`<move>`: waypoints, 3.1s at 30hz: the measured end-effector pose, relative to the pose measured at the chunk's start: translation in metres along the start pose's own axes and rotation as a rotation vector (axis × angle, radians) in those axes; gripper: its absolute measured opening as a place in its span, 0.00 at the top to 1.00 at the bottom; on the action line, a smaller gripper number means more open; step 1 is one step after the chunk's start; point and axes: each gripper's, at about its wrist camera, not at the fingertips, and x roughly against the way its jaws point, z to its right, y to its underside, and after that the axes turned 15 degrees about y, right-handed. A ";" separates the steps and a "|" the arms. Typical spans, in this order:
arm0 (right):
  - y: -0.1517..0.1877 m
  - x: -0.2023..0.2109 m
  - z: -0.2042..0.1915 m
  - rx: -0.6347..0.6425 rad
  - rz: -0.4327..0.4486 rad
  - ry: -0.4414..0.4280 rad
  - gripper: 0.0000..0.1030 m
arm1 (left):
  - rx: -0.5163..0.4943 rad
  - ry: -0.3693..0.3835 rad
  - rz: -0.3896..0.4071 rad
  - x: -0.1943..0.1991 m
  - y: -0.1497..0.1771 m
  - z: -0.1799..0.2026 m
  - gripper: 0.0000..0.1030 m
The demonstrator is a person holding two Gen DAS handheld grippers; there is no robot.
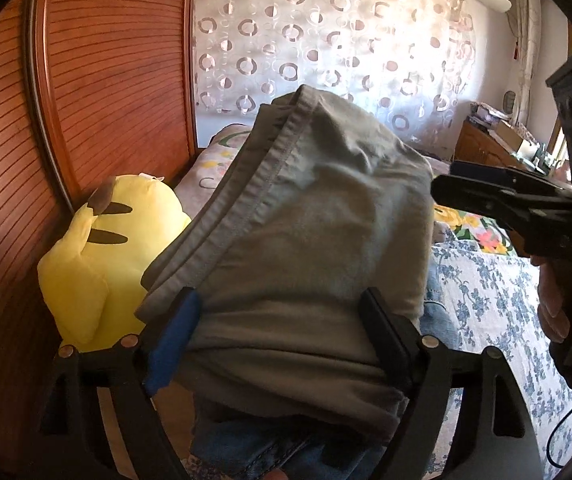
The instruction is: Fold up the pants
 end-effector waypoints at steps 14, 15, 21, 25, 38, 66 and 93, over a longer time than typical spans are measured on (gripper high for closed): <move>0.023 0.034 -0.010 -0.042 -0.024 0.092 0.19 | -0.022 -0.056 0.012 0.004 0.004 0.009 0.20; 0.024 0.038 -0.011 -0.045 -0.023 0.106 0.19 | -0.019 -0.057 0.021 0.006 0.004 0.010 0.20; 0.029 0.058 -0.023 -0.073 -0.015 0.161 0.19 | -0.019 -0.048 0.036 0.015 0.010 0.015 0.20; 0.039 0.072 -0.027 -0.092 -0.018 0.138 0.19 | -0.025 -0.047 0.038 0.024 0.015 0.023 0.20; 0.072 0.130 -0.040 -0.105 -0.016 0.173 0.19 | -0.046 -0.019 0.047 0.050 0.045 0.056 0.20; 0.190 0.276 -0.057 -0.238 0.005 0.382 0.19 | -0.222 0.154 0.036 0.083 0.138 0.177 0.19; 0.216 0.381 -0.074 -0.296 0.171 0.545 0.19 | -0.281 0.202 0.176 0.150 0.136 0.221 0.19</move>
